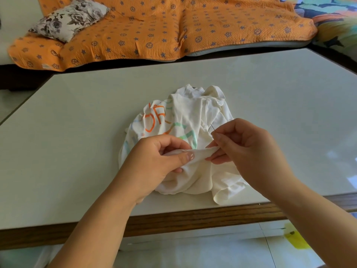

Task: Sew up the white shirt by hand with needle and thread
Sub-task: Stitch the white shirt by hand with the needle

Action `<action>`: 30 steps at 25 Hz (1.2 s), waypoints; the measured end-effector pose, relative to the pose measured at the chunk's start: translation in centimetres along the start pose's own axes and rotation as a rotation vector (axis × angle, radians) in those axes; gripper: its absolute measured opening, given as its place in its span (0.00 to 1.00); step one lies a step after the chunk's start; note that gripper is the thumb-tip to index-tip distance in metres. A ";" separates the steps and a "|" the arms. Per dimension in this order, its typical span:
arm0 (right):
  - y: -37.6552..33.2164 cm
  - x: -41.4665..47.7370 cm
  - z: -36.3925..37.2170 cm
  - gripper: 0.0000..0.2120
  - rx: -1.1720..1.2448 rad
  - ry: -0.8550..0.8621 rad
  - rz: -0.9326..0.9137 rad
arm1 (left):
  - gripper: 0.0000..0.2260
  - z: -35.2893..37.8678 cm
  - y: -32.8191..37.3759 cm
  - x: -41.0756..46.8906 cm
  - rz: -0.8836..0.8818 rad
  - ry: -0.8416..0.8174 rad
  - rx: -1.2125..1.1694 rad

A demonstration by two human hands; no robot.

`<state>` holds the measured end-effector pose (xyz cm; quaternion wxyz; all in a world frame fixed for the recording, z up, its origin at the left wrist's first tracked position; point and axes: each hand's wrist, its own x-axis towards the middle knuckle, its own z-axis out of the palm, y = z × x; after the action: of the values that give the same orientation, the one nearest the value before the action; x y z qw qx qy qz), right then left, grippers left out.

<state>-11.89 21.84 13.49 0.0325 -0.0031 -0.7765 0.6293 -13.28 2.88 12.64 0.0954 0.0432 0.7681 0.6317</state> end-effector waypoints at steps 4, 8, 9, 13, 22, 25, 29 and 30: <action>0.1 0.0 0.2 0.05 0.007 -0.010 0.011 | 0.07 -0.1 0.0 0.2 -0.015 0.020 0.014; 0.0 -0.3 0.3 0.05 -0.056 0.047 -0.024 | 0.03 0.0 0.2 0.2 -0.027 0.015 0.030; -0.2 -0.6 0.2 0.05 -0.097 0.077 -0.056 | 0.05 0.0 0.2 0.2 -0.033 0.010 0.033; -1.3 -2.1 0.4 0.06 -0.134 -0.027 -0.095 | 0.02 0.0 0.5 0.0 -0.055 -0.002 -0.007; -0.7 -2.1 0.6 0.11 -0.180 -0.163 0.038 | 0.05 0.5 1.1 -0.3 -0.100 -0.010 -0.146; -0.9 -2.2 0.6 0.12 -0.171 -0.180 0.043 | 0.05 0.5 1.1 -0.2 -0.103 0.002 -0.146; -0.8 -2.1 0.6 0.12 -0.174 -0.177 0.055 | 0.05 0.5 1.1 -0.2 -0.097 0.013 -0.152; -0.8 -2.1 0.6 0.12 -0.177 -0.174 0.058 | 0.05 0.5 1.0 -0.2 -0.095 0.012 -0.149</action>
<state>-9.78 20.96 14.04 -0.0534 0.0262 -0.8283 0.5571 -13.05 3.54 13.58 0.1235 -0.0043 0.7208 0.6820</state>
